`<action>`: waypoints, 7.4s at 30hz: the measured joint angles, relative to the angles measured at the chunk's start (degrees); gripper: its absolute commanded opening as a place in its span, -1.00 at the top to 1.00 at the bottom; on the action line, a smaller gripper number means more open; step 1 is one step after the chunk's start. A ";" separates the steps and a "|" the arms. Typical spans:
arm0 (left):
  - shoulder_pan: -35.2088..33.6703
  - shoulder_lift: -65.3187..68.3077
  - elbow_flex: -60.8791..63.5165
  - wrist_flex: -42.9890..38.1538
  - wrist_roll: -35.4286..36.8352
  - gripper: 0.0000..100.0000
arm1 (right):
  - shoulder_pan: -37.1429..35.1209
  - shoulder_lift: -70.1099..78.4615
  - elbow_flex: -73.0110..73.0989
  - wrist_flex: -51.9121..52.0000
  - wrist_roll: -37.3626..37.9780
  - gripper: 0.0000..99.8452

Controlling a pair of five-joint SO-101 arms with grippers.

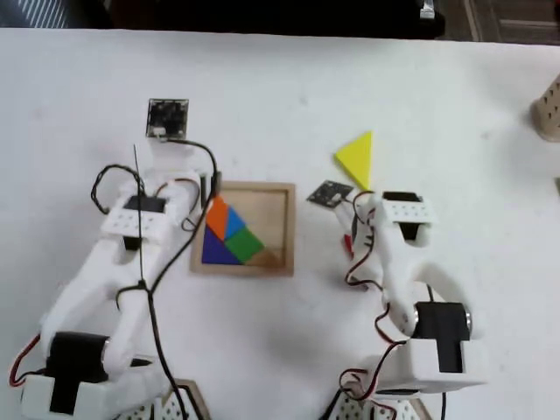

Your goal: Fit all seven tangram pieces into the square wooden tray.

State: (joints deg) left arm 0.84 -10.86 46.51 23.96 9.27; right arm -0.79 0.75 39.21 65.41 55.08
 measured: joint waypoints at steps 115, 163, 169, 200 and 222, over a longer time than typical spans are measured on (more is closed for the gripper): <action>0.00 0.00 0.00 -0.18 0.00 0.55 | -5.10 9.76 -19.96 4.66 -5.45 0.24; 0.00 0.00 0.00 -0.18 0.00 0.55 | -14.24 16.70 -27.60 5.01 -23.03 0.29; 0.00 0.00 0.00 -0.18 0.00 0.55 | -13.10 16.79 -27.60 0.26 -28.40 0.41; 0.00 0.00 0.00 -0.18 0.00 0.55 | -11.16 20.40 -30.86 0.00 -28.84 0.80; 0.00 0.00 0.00 -0.18 0.00 0.55 | -10.99 11.78 -31.12 6.77 -31.82 0.80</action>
State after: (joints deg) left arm 0.84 -10.86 46.51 23.78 9.27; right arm -11.78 12.53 8.09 72.18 23.25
